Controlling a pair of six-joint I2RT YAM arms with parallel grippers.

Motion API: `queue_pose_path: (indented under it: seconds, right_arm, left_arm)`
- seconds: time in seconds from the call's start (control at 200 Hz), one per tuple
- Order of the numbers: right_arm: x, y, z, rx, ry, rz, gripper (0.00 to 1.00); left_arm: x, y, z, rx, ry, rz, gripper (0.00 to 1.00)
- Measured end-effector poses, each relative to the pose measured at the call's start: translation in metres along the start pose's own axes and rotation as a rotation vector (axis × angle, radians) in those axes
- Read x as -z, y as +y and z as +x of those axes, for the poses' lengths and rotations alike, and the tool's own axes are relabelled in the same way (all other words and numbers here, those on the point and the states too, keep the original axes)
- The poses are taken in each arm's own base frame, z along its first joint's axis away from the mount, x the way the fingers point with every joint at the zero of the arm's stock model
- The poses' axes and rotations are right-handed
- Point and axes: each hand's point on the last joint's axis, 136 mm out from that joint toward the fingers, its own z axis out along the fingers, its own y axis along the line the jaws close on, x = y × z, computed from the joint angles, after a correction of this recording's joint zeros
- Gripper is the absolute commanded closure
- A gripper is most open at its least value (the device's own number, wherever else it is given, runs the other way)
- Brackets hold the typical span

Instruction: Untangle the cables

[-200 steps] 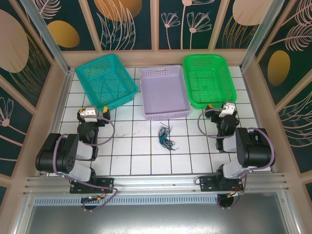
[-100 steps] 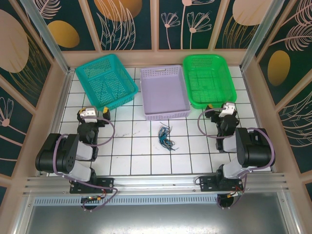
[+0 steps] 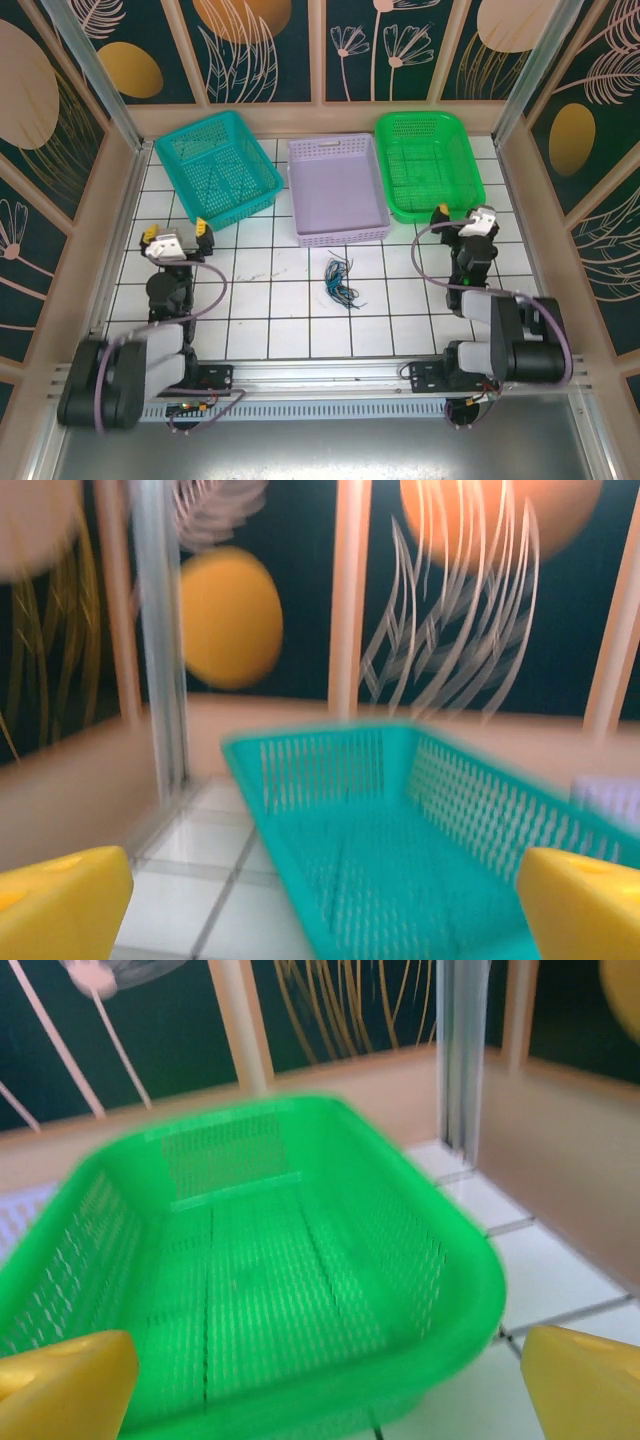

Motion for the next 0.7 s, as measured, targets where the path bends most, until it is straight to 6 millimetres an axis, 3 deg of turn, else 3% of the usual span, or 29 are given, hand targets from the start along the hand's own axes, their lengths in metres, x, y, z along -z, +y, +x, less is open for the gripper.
queue_pose_path:
  seconds: [0.065, 0.145, 0.3, 0.34, 0.385, 0.44, 0.5, 0.55, 0.606, 0.701]
  right_arm:
    - [0.009, 0.004, -0.028, -0.020, -0.063, 0.001, 0.01]
    - [0.014, 0.016, -0.068, -0.066, -0.119, -0.015, 0.01]
    - [0.008, 0.051, -0.169, -0.331, -0.133, -0.095, 0.01]
    - [0.006, 0.059, -0.186, -0.408, -0.096, -0.125, 0.12]
    - [0.005, 0.071, -0.192, -0.453, -0.044, -0.179, 0.22]
    - [0.004, 0.091, -0.180, -0.484, 0.066, -0.248, 0.26]
    - [0.010, 0.121, -0.144, -0.507, 0.243, -0.292, 0.29]
    - [0.025, 0.151, -0.101, -0.509, 0.426, -0.325, 0.32]
    - [0.054, 0.179, -0.050, -0.500, 0.640, -0.357, 0.33]
    - [0.115, 0.199, 0.021, -0.500, 0.930, -0.369, 0.35]
  left_arm:
    - [0.008, 0.006, -0.039, 0.024, -0.108, -0.028, 0.01]
    - [0.011, 0.008, -0.068, 0.034, -0.150, -0.040, 0.02]
    - [-0.010, -0.007, -0.121, 0.130, -0.092, 0.010, 0.01]
    - [-0.020, -0.011, -0.134, 0.209, -0.042, 0.018, 0.01]
    - [-0.031, -0.016, -0.147, 0.306, 0.013, 0.027, 0.01]
    - [-0.041, -0.027, -0.152, 0.420, 0.079, 0.062, 0.01]
    - [-0.047, -0.046, -0.140, 0.526, 0.166, 0.146, 0.02]
    - [-0.048, -0.068, -0.110, 0.607, 0.298, 0.199, 0.02]
    - [-0.041, -0.099, -0.074, 0.657, 0.454, 0.235, 0.01]
    - [0.004, -0.172, -0.019, 0.644, 0.728, 0.322, 0.13]
